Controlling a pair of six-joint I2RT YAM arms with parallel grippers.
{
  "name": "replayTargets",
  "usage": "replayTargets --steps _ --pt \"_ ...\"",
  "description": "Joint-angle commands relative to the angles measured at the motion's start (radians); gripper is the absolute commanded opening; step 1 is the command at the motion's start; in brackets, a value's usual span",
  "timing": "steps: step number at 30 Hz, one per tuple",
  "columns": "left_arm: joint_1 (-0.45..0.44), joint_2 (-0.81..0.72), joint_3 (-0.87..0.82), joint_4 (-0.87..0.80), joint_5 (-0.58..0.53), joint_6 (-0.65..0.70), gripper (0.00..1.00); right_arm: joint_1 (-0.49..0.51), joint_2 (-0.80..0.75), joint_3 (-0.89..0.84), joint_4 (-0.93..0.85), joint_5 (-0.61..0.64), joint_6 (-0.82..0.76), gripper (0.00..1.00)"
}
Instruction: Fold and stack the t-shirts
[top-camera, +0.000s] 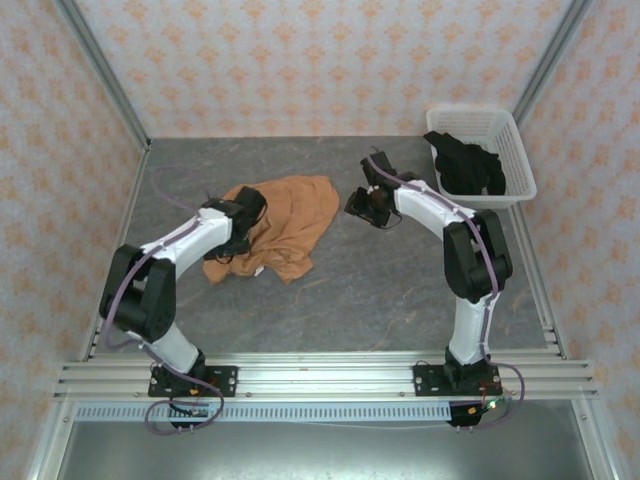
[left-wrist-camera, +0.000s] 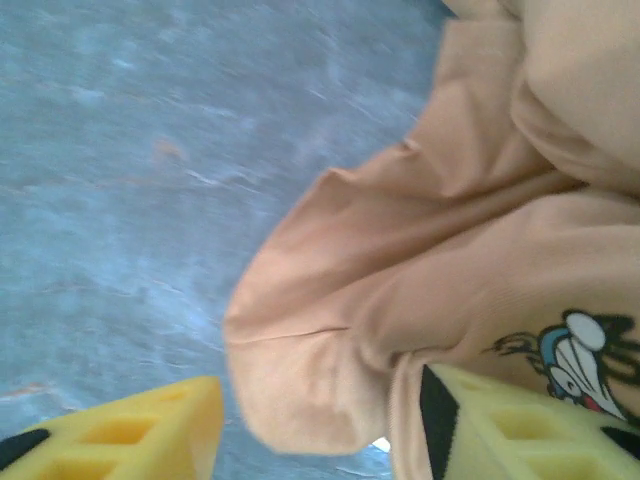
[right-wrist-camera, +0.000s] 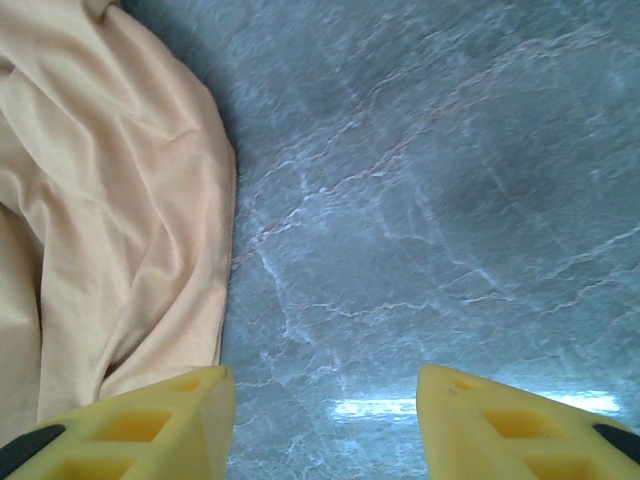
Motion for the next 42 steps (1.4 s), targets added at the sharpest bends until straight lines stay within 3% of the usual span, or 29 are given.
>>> replayTargets --steps 1,6,10,13,19,21,24,29,30,37,42 --pt "-0.027 -0.083 0.037 -0.097 -0.084 -0.018 0.66 0.029 0.048 0.071 -0.025 0.034 -0.036 0.51" --pt "-0.186 -0.146 0.016 -0.038 0.133 -0.059 0.72 0.037 0.153 0.189 -0.049 0.071 -0.080 0.55" --pt "-0.314 -0.085 0.004 0.052 0.270 -0.129 0.79 0.031 0.257 0.319 -0.084 0.087 -0.122 0.57" --pt "-0.358 0.009 0.046 0.083 0.274 -0.139 0.81 0.029 0.336 0.400 -0.115 0.094 -0.136 0.57" --pt "-0.363 0.217 0.154 0.077 0.265 -0.096 0.78 0.027 0.445 0.513 -0.128 0.063 -0.135 0.53" --pt "-0.362 0.264 0.178 0.052 0.210 -0.090 0.71 0.029 0.467 0.540 -0.128 0.054 -0.132 0.50" --pt "-0.349 0.294 0.174 0.046 0.148 -0.093 0.51 0.033 0.496 0.575 -0.124 0.033 -0.115 0.43" --pt "-0.333 0.270 0.167 0.020 0.053 -0.095 0.06 0.031 0.508 0.626 -0.120 0.018 -0.070 0.00" --pt "-0.330 0.244 0.164 0.012 0.034 -0.095 0.00 0.031 0.492 0.622 -0.113 0.028 -0.061 0.00" --pt "-0.324 -0.011 0.188 -0.097 -0.143 -0.075 0.00 0.017 0.202 0.422 0.010 0.124 0.023 0.00" --pt "-0.282 -0.181 0.259 -0.145 -0.210 -0.019 0.00 0.014 0.013 0.348 0.048 0.159 0.058 0.00"
